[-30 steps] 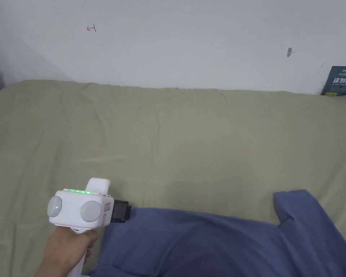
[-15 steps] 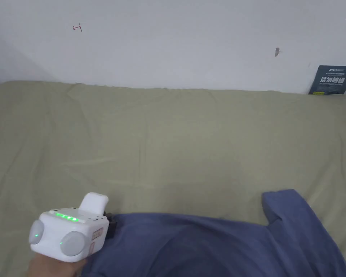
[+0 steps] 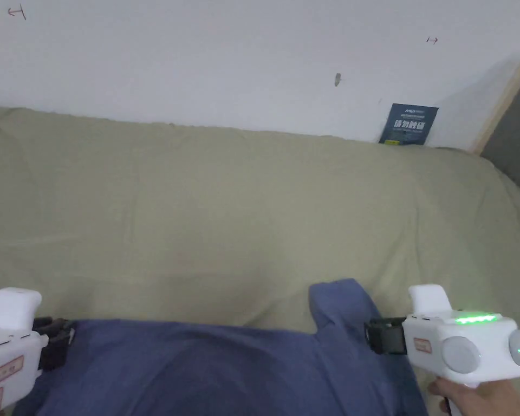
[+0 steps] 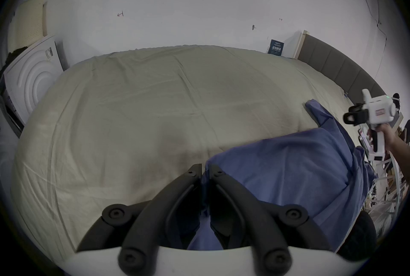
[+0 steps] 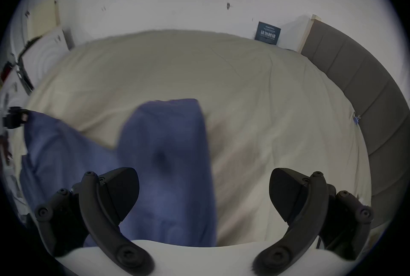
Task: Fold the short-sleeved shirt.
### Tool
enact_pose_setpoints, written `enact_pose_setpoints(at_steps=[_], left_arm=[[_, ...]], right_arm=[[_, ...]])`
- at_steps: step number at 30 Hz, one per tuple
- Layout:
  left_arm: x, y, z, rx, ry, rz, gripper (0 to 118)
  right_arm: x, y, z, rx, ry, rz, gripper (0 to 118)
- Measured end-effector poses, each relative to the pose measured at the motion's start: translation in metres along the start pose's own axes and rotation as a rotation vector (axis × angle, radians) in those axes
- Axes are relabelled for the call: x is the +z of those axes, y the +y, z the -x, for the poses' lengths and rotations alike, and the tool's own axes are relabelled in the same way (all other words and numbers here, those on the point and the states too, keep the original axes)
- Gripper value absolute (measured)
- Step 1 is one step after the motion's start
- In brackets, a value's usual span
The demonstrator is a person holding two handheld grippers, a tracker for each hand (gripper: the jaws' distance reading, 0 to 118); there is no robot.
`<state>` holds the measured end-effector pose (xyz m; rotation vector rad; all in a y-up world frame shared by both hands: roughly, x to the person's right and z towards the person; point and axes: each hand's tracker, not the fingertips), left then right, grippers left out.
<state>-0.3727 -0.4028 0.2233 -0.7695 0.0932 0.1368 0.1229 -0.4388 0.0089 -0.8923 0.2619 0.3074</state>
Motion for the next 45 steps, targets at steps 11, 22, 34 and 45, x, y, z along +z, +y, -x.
enact_pose_setpoints(at_steps=[11, 22, 34, 45], left_arm=[[-0.017, 0.004, -0.016, -0.049, 0.049, 0.038, 5], [0.049, 0.001, -0.01, 0.009, 0.052, -0.078, 5], [0.196, -0.114, -0.008, 0.052, 0.045, -0.111, 5], [0.144, -0.163, -0.004, 0.102, 0.07, 0.033, 30]], right_arm=[[-0.009, 0.008, 0.054, 0.101, 0.025, 0.09, 0], [0.116, -0.006, 0.029, 0.091, 0.122, -0.227, 0], [0.273, -0.183, 0.012, 0.033, 0.162, -0.312, 0], [0.221, -0.24, 0.023, -0.063, 0.108, -0.171, 27]])
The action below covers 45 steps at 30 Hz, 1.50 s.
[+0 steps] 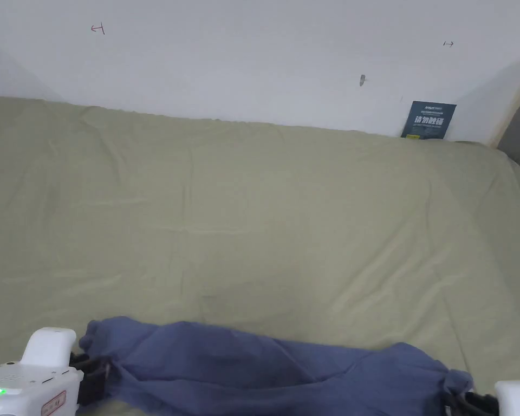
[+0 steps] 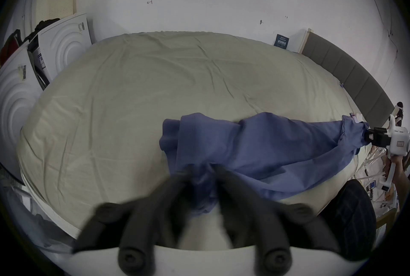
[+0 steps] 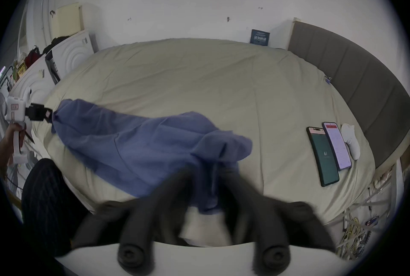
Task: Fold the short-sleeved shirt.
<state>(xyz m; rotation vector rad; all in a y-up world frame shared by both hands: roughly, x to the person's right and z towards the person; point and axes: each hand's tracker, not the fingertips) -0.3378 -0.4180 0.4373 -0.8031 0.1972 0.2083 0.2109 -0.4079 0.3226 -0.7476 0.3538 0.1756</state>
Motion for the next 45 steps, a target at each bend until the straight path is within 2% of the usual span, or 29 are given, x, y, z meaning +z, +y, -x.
enact_pose_setpoints(at_steps=[2, 3, 4, 6, 10, 11, 12, 13, 14, 15, 16, 17, 18, 20, 21, 22, 24, 26, 27, 32, 35, 37, 38, 39, 40, 41, 42, 43, 45], left_arm=[[0.014, 0.002, 0.002, 0.014, -0.012, -0.02, 103], [0.03, -0.001, 0.002, 0.018, -0.016, -0.028, 118], [0.051, 0.001, -0.005, -0.044, 0.007, -0.145, 117], [0.08, -0.003, -0.007, -0.109, 0.065, -0.217, 118], [0.115, -0.01, 0.002, -0.079, 0.079, -0.289, 118], [0.119, -0.011, 0.006, -0.039, 0.091, -0.3, 118], [0.119, -0.009, 0.013, -0.009, 0.106, -0.315, 115], [0.118, -0.009, 0.018, 0.003, 0.108, -0.311, 108], [0.118, -0.008, 0.023, 0.006, 0.1, -0.305, 76], [0.114, -0.005, 0.028, 0.014, 0.081, -0.293, 0], [0.104, -0.001, 0.033, 0.065, 0.088, -0.246, 0], [0.105, 0.003, 0.036, 0.07, 0.016, -0.226, 0], [0.102, 0.007, 0.045, 0.075, -0.083, -0.19, 0], [0.071, 0.009, 0.065, 0.19, -0.19, -0.121, 0], [0.061, 0.01, 0.076, 0.257, -0.257, -0.108, 10], [0.048, 0.011, 0.089, 0.333, -0.324, -0.086, 37], [0.018, 0.009, 0.115, 0.43, -0.458, 0.005, 118], [-0.01, 0.003, 0.133, 0.434, -0.553, 0.066, 118], [-0.021, 0.005, 0.141, 0.509, -0.641, 0.102, 118], [-0.097, -0.013, 0.15, 0.657, -0.829, 0.241, 118], [-0.122, -0.005, 0.133, 0.635, -1.098, 0.148, 118], [-0.138, -0.004, 0.123, 0.614, -1.106, 0.129, 118], [-0.138, 0.001, 0.119, 0.6, -1.065, 0.119, 115], [-0.138, 0.006, 0.117, 0.573, -1.001, 0.134, 95], [-0.144, 0.006, 0.118, 0.59, -0.891, 0.173, 41], [-0.156, 0.007, 0.112, 0.613, -0.669, 0.287, 4], [-0.158, -0.004, 0.117, 0.617, -0.602, 0.342, 4], [-0.142, 0.006, 0.112, 0.615, -0.817, 0.226, 4], [-0.122, 0.015, 0.097, 0.486, -0.627, 0.254, 4]], right_arm=[[0.014, 0.008, -0.002, -0.005, -0.021, -0.013, 100], [0.028, 0.011, 0.002, 0.019, -0.042, -0.063, 118], [0.046, 0.016, 0.011, 0.058, -0.057, -0.134, 118], [0.077, 0.027, 0.028, 0.107, -0.055, -0.189, 118], [0.115, 0.039, 0.062, 0.092, -0.012, -0.272, 118], [0.119, 0.042, 0.071, 0.064, 0.04, -0.276, 115], [0.122, 0.045, 0.078, 0.039, 0.092, -0.285, 95], [0.125, 0.05, 0.086, 0.009, 0.13, -0.297, 54], [0.125, 0.054, 0.094, -0.009, 0.145, -0.294, 2], [0.122, 0.058, 0.103, -0.008, 0.133, -0.284, 0], [0.123, 0.06, 0.108, -0.017, 0.161, -0.307, 0], [0.12, 0.066, 0.109, -0.017, 0.22, -0.287, 0], [0.119, 0.069, 0.115, -0.014, 0.232, -0.283, 0], [0.118, 0.074, 0.128, 0.02, 0.22, -0.3, 0], [0.121, 0.079, 0.132, 0.034, 0.222, -0.302, 0], [0.12, 0.081, 0.136, 0.041, 0.225, -0.298, 0], [0.117, 0.084, 0.141, 0.043, 0.239, -0.287, 0], [0.115, 0.082, 0.14, 0.044, 0.24, -0.277, 0], [0.114, 0.083, 0.142, 0.047, 0.238, -0.271, 0], [0.109, 0.085, 0.146, 0.043, 0.226, -0.247, 0], [0.105, 0.086, 0.146, 0.041, 0.22, -0.24, 0], [0.102, 0.089, 0.147, 0.025, 0.23, -0.234, 0], [0.101, 0.09, 0.148, 0.022, 0.231, -0.233, 0], [0.1, 0.09, 0.15, 0.023, 0.232, -0.232, 0], [0.1, 0.091, 0.152, 0.025, 0.235, -0.23, 0], [0.101, 0.091, 0.154, 0.031, 0.244, -0.231, 0], [0.102, 0.091, 0.155, 0.038, 0.253, -0.234, 0], [0.102, 0.091, 0.157, 0.05, 0.258, -0.236, 0], [0.103, 0.091, 0.161, 0.07, 0.253, -0.237, 0]])
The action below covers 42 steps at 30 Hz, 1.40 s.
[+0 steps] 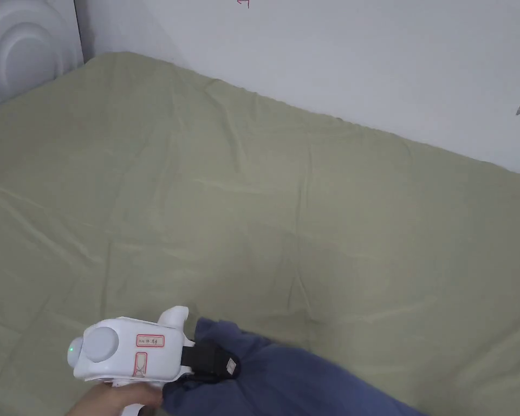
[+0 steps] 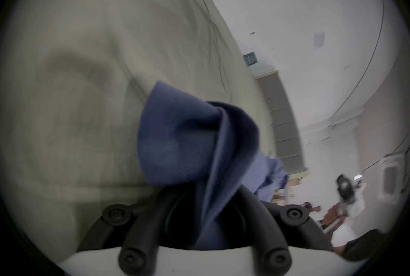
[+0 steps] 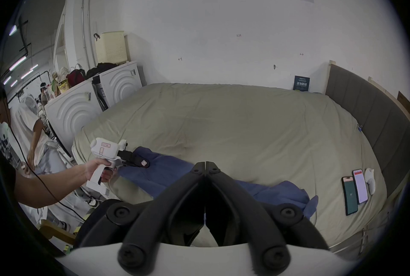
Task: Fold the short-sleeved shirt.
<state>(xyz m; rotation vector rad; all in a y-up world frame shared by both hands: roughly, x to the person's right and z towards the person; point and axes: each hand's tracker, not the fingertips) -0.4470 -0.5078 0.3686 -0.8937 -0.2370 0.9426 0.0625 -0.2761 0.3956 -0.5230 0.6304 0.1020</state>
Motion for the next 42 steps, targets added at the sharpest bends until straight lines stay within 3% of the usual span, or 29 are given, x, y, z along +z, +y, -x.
enact_pose_setpoints(at_steps=[2, 4, 6, 9, 11, 14, 18, 20, 22, 23, 24, 25, 26, 27, 30, 32, 34, 35, 36, 37, 38, 42], left_arm=[[0.015, -0.005, -0.02, -0.107, 0.133, -0.077, 4], [0.035, -0.004, -0.034, -0.12, 0.211, -0.154, 4], [0.057, -0.005, -0.047, -0.188, 0.386, -0.231, 4], [0.086, 0.0, -0.066, -0.264, 0.574, -0.238, 5], [0.091, -0.005, -0.089, -0.284, 0.569, -0.244, 5], [0.075, -0.032, -0.143, -0.423, 0.465, -0.273, 5], [0.006, -0.061, -0.189, -0.37, 0.324, -0.166, 5], [-0.044, -0.07, -0.188, -0.354, 0.319, -0.097, 5], [-0.076, -0.075, -0.176, -0.418, 0.42, -0.085, 5], [-0.088, -0.076, -0.167, -0.425, 0.456, -0.088, 11], [-0.091, -0.076, -0.16, -0.425, 0.435, -0.084, 37], [-0.088, -0.075, -0.156, -0.406, 0.391, -0.076, 74], [-0.078, -0.075, -0.159, -0.371, 0.325, -0.085, 102], [-0.062, -0.073, -0.167, -0.377, 0.305, -0.155, 118], [0.0, -0.069, -0.191, -0.432, 0.214, -0.322, 118], [0.037, -0.062, -0.193, -0.463, 0.263, -0.41, 118], [0.054, -0.055, -0.18, -0.442, 0.399, -0.416, 117], [0.054, -0.05, -0.17, -0.426, 0.474, -0.41, 109], [0.053, -0.049, -0.16, -0.392, 0.503, -0.386, 65], [0.051, -0.049, -0.153, -0.358, 0.466, -0.365, 7], [0.043, -0.051, -0.148, -0.311, 0.41, -0.318, 0], [-0.024, -0.073, -0.154, -0.315, 0.37, -0.174, 0]], right_arm=[[0.003, -0.001, -0.001, -0.001, 0.011, -0.007, 0], [0.005, -0.003, -0.002, 0.004, 0.012, -0.011, 0], [0.009, -0.006, -0.003, 0.017, 0.009, -0.023, 0], [0.017, -0.01, -0.005, 0.015, 0.019, -0.038, 0], [0.021, -0.014, -0.006, 0.016, 0.025, -0.051, 0], [0.027, -0.016, -0.008, -0.023, 0.046, -0.081, 0], [0.037, -0.025, -0.014, -0.068, 0.042, -0.114, 0], [0.046, -0.029, -0.015, -0.089, 0.039, -0.131, 0], [0.055, -0.033, -0.018, -0.106, 0.026, -0.146, 0], [0.06, -0.035, -0.02, -0.117, 0.02, -0.155, 0], [0.065, -0.037, -0.022, -0.127, 0.023, -0.163, 0], [0.069, -0.038, -0.024, -0.132, 0.022, -0.167, 0], [0.072, -0.039, -0.026, -0.133, 0.018, -0.171, 0], [0.074, -0.041, -0.028, -0.133, 0.013, -0.174, 0], [0.074, -0.044, -0.035, -0.146, 0.007, -0.175, 0], [0.072, -0.047, -0.038, -0.159, 0.008, -0.173, 0], [0.069, -0.05, -0.038, -0.175, 0.013, -0.168, 0], [0.067, -0.051, -0.038, -0.184, 0.018, -0.164, 0], [0.065, -0.052, -0.038, -0.193, 0.023, -0.161, 0], [0.064, -0.053, -0.038, -0.2, 0.03, -0.158, 0], [0.063, -0.053, -0.037, -0.204, 0.034, -0.153, 0], [0.062, -0.054, -0.036, -0.209, 0.032, -0.145, 0]])
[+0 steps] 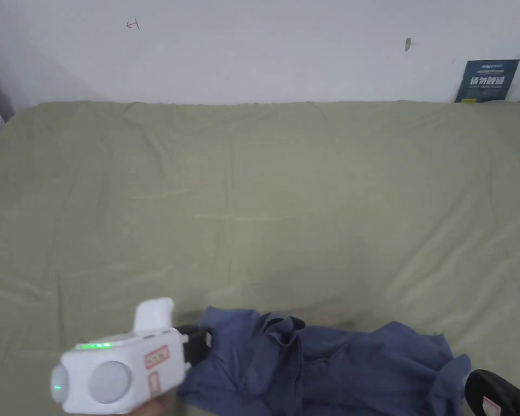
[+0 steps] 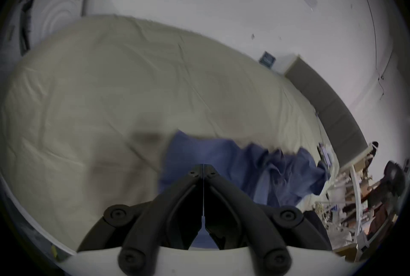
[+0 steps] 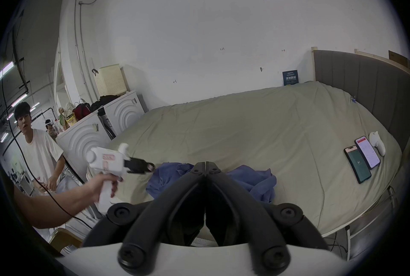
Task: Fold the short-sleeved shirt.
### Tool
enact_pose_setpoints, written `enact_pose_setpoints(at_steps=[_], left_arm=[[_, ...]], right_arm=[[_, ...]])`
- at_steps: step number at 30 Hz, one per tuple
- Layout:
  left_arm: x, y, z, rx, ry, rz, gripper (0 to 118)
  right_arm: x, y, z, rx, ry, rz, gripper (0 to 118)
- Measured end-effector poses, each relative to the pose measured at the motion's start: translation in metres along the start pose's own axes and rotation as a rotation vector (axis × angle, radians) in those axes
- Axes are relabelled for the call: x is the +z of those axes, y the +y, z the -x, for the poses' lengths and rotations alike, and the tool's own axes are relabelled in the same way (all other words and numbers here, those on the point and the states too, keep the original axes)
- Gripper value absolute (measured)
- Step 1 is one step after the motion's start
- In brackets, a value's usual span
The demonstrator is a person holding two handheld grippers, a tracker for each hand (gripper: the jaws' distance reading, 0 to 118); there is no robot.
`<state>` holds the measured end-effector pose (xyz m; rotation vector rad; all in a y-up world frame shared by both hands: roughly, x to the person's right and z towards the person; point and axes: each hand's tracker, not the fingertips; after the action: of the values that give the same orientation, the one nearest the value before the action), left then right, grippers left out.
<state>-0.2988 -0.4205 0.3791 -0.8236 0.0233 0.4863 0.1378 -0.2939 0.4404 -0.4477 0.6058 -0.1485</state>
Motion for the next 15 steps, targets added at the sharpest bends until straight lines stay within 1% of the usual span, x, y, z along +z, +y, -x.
enact_pose_setpoints(at_steps=[2, 4, 6, 8, 9, 10, 11, 13, 14, 15], left_arm=[[-0.037, -0.019, -0.037, -0.078, -0.086, 0.082, 0], [-0.065, -0.032, -0.073, -0.138, -0.108, 0.13, 0], [-0.085, -0.042, -0.098, -0.139, -0.118, 0.119, 0], [-0.093, -0.036, -0.098, -0.095, -0.106, 0.096, 0], [-0.092, -0.032, -0.089, -0.042, -0.132, 0.099, 0], [-0.085, -0.026, -0.085, -0.019, -0.15, 0.106, 0], [-0.069, -0.022, -0.085, -0.051, -0.132, 0.086, 0], [-0.028, -0.017, -0.082, -0.212, -0.091, -0.032, 0], [-0.009, -0.016, -0.077, -0.272, -0.068, -0.072, 0], [0.001, -0.013, -0.071, -0.296, -0.039, -0.086, 0]], right_arm=[[0.001, 0.001, 0.0, 0.001, -0.006, 0.003, 0], [0.003, 0.003, -0.001, 0.007, -0.016, 0.004, 0], [0.004, 0.004, -0.003, 0.015, -0.03, 0.007, 0], [0.005, 0.007, -0.004, 0.02, -0.041, 0.007, 0], [0.006, 0.007, -0.005, 0.022, -0.043, 0.005, 0], [0.006, 0.008, -0.006, 0.024, -0.045, 0.004, 0], [0.006, 0.009, -0.006, 0.026, -0.046, 0.004, 0], [0.003, 0.009, -0.007, 0.03, -0.043, 0.004, 0], [0.001, 0.008, -0.007, 0.031, -0.041, 0.005, 0], [-0.002, 0.007, -0.008, 0.029, -0.036, 0.009, 0]])
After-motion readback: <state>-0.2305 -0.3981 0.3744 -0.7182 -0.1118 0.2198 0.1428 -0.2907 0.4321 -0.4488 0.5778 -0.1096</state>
